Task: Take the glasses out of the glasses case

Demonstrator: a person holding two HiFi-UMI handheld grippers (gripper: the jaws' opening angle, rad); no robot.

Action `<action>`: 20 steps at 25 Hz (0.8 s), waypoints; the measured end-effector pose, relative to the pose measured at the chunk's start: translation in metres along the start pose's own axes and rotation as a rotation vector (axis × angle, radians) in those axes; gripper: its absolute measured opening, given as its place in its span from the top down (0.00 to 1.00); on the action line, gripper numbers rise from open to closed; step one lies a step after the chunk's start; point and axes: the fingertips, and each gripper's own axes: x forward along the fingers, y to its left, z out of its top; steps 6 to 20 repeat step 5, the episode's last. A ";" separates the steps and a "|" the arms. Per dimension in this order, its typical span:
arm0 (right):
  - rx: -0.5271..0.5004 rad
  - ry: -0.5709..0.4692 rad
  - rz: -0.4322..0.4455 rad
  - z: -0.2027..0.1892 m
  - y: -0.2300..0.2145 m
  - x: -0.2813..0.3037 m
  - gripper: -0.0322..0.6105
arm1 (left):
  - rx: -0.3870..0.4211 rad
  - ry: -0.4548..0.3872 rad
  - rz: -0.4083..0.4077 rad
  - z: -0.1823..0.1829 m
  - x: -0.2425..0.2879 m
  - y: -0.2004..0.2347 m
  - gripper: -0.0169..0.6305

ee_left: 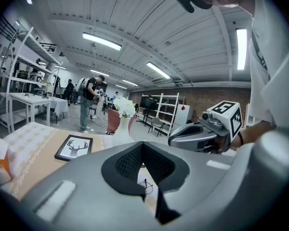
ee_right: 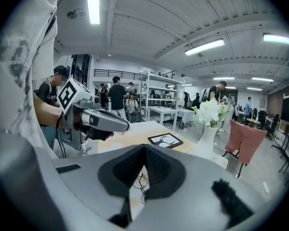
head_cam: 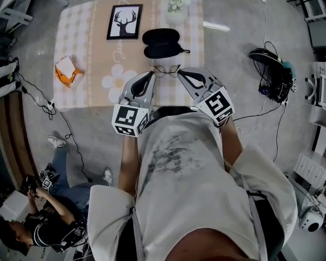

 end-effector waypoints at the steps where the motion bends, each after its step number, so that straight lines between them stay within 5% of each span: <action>1: 0.000 0.001 0.000 0.000 0.001 0.000 0.92 | 0.000 0.001 0.000 -0.001 -0.001 0.000 0.96; 20: -0.003 0.001 0.000 0.000 0.002 0.002 0.92 | 0.002 0.001 0.002 -0.001 -0.002 0.002 0.96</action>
